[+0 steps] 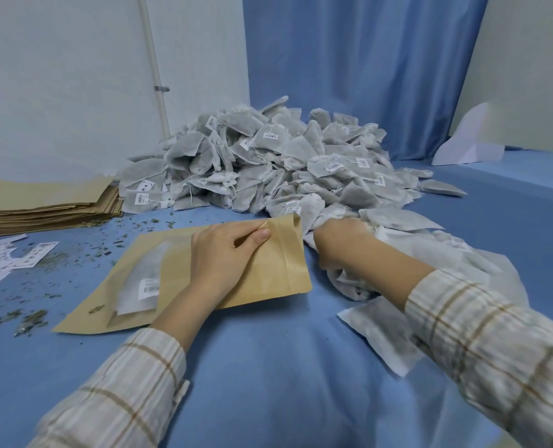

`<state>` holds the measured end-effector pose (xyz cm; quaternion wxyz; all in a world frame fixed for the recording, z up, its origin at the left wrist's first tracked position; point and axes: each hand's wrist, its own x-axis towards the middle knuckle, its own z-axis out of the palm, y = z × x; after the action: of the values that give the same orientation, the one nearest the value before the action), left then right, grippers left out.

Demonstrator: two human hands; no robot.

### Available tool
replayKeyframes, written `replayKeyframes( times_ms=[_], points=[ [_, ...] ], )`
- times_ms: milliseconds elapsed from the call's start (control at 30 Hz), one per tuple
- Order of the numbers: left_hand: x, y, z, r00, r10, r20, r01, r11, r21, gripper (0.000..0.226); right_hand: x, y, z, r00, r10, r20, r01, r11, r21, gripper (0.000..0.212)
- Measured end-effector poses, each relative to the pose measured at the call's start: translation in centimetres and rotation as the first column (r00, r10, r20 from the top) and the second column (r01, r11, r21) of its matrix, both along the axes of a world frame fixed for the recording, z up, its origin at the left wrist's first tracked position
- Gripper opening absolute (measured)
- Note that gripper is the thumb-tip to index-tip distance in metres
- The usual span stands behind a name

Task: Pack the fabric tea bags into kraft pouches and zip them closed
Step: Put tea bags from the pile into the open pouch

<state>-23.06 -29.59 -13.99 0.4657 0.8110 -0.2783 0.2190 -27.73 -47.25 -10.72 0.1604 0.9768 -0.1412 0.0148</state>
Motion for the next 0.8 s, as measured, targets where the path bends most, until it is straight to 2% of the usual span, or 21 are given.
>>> replayKeyframes(
  times_ms=[67, 133, 200, 233, 267, 333, 367, 467, 533, 567, 600, 633, 700, 733, 767, 800],
  points=[
    [0.1, 0.2, 0.1, 1.0, 0.004, -0.011, -0.005, 1.0, -0.018, 0.02, 0.5, 0.1, -0.2, 0.994, 0.036, 0.106, -0.047, 0.994, 0.097, 0.021],
    [0.4, 0.5, 0.3, 0.999, 0.037, -0.022, -0.038, 0.999, -0.035, 0.022, 0.9, 0.0, 0.1, 0.954, 0.012, 0.3, -0.104, 0.951, 0.293, 0.024],
    [0.7, 1.0, 0.5, 0.996, 0.084, -0.03, -0.086, 0.995, -0.05, 0.023, 1.1, -0.1, 0.8, 0.867, -0.097, 0.489, -0.213, 0.815, 0.539, 0.015],
    [0.9, 1.2, 0.6, 0.994, 0.105, -0.034, -0.107, 0.992, -0.063, 0.024, 1.1, -0.1, 1.1, 0.819, -0.182, 0.544, -0.289, 0.689, 0.665, 0.009],
    [1.0, 1.4, 0.7, 0.992, 0.121, -0.035, -0.123, 0.989, -0.08, 0.024, 1.1, 0.0, 1.2, 0.78, -0.281, 0.559, -0.365, 0.522, 0.771, 0.008],
    [1.3, 1.9, 0.9, 0.989, 0.144, -0.034, -0.147, 0.982, -0.115, 0.024, 1.2, 0.5, 1.1, 0.743, -0.453, 0.493, -0.488, 0.138, 0.862, 0.01],
    [1.5, 2.1, 1.1, 0.987, 0.154, -0.035, -0.158, 0.98, -0.125, 0.024, 1.3, 0.7, 0.9, 0.732, -0.51, 0.451, -0.53, -0.011, 0.848, 0.012],
    [1.8, 2.6, 1.5, 0.982, 0.18, -0.047, -0.185, 0.972, -0.142, 0.024, 1.5, 1.4, 0.3, 0.734, -0.592, 0.334, -0.617, -0.374, 0.693, 0.011],
    [2.1, 2.9, 1.7, 0.981, 0.189, -0.047, -0.194, 0.967, -0.164, 0.023, 1.8, 2.0, 0.0, 0.785, -0.574, 0.234, -0.586, -0.563, 0.583, 0.007],
    [2.2, 2.9, 1.9, 0.981, 0.189, -0.043, -0.194, 0.965, -0.179, 0.022, 2.0, 2.4, -0.2, 0.82, -0.532, 0.21, -0.543, -0.609, 0.579, 0.007],
    [2.3, 2.9, 2.1, 0.982, 0.187, -0.037, -0.191, 0.961, -0.198, 0.021, 2.3, 2.9, -0.4, 0.857, -0.462, 0.228, -0.492, -0.601, 0.629, 0.006],
    [2.3, 2.9, 2.3, 0.983, 0.181, -0.026, -0.182, 0.959, -0.218, 0.02, 2.6, 3.2, -0.5, 0.884, -0.372, 0.284, -0.451, -0.517, 0.727, 0.009],
    [2.4, 2.8, 2.8, 0.986, 0.162, 0.032, -0.15, 0.96, -0.236, 0.017, 3.1, 4.2, -0.3, 0.903, -0.166, 0.397, -0.424, -0.193, 0.885, 0.026],
    [2.4, 2.8, 3.1, 0.986, 0.152, 0.071, -0.131, 0.963, -0.234, 0.016, 3.7, 4.7, 0.1, 0.91, -0.097, 0.402, -0.409, -0.064, 0.91, 0.033],
    [2.5, 2.8, 3.5, 0.984, 0.14, 0.108, -0.113, 0.968, -0.226, 0.015, 4.4, 5.2, 0.6, 0.917, -0.054, 0.395, -0.396, -0.021, 0.918, 0.03],
    [2.8, 2.9, 3.9, 0.981, 0.128, 0.148, -0.095, 0.974, -0.207, 0.014, 5.0, 6.0, 1.3, 0.931, -0.025, 0.363, -0.364, -0.048, 0.93, 0.025]
  ],
)
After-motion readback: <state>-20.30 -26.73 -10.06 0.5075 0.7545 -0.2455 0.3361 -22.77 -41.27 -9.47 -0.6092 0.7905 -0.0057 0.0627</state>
